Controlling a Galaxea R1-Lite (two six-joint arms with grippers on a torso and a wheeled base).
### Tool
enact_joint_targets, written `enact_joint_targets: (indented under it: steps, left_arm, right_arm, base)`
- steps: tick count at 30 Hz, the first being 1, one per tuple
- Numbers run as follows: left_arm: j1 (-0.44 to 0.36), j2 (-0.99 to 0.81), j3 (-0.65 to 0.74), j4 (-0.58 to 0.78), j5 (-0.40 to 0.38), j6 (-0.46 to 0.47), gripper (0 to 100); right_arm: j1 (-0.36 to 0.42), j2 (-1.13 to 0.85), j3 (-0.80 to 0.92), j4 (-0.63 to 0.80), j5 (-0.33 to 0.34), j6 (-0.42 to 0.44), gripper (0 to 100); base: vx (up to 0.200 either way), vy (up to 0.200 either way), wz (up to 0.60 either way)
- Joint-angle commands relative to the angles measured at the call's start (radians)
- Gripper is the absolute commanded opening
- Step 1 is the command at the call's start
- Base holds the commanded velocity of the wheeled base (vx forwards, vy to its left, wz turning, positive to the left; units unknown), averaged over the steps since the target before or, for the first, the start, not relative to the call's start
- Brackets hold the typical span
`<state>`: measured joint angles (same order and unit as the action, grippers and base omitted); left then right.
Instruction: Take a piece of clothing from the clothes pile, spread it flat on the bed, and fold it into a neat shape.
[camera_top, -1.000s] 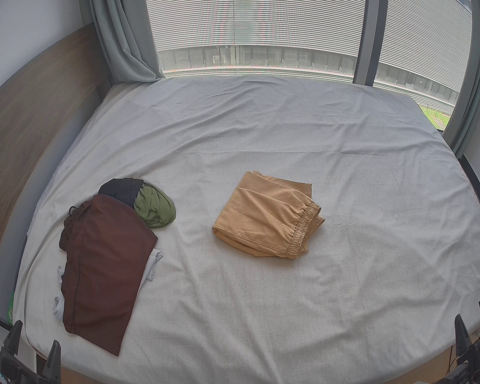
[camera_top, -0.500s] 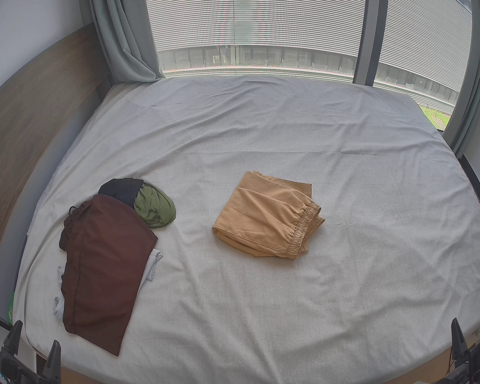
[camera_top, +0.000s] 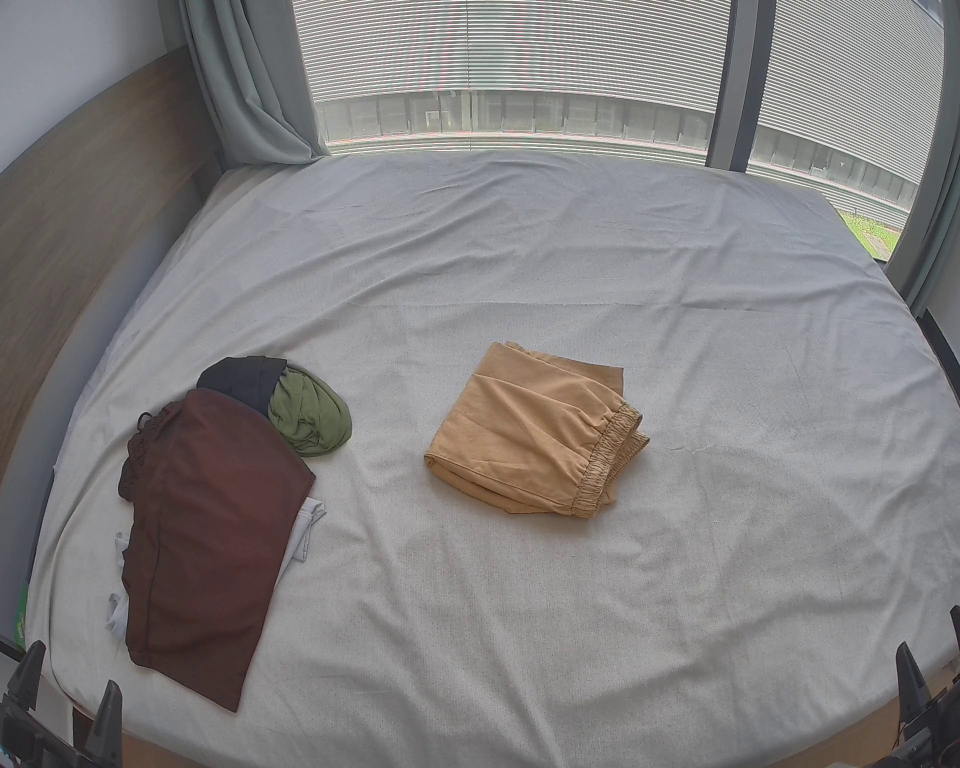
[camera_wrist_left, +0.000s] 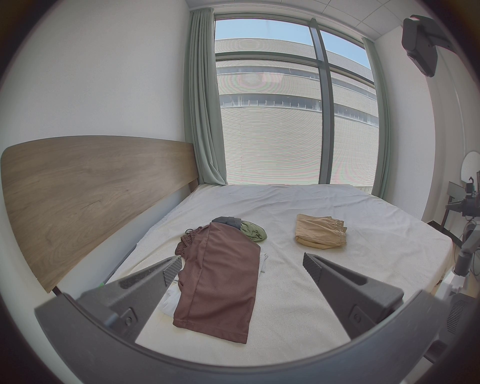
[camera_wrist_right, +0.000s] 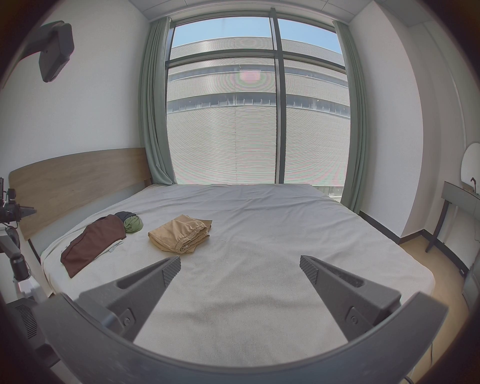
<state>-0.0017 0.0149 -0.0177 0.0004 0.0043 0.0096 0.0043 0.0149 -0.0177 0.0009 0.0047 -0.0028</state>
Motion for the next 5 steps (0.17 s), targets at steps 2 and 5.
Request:
enact_joint_targets:
  steps: [2, 5]
  left_arm:
    - [-0.001, -0.012, 0.016, 0.001, 0.000, 0.000, 100]
    - [0.000, -0.012, 0.016, 0.001, 0.000, 0.000, 100]
  right_arm:
    - [0.002, -0.015, 0.016, 0.001, 0.001, -0.002, 100]
    - [0.002, -0.015, 0.016, 0.001, 0.000, 0.001, 100]
  base:
    - [0.000, 0.000, 0.00]
    - [0.000, 0.000, 0.00]
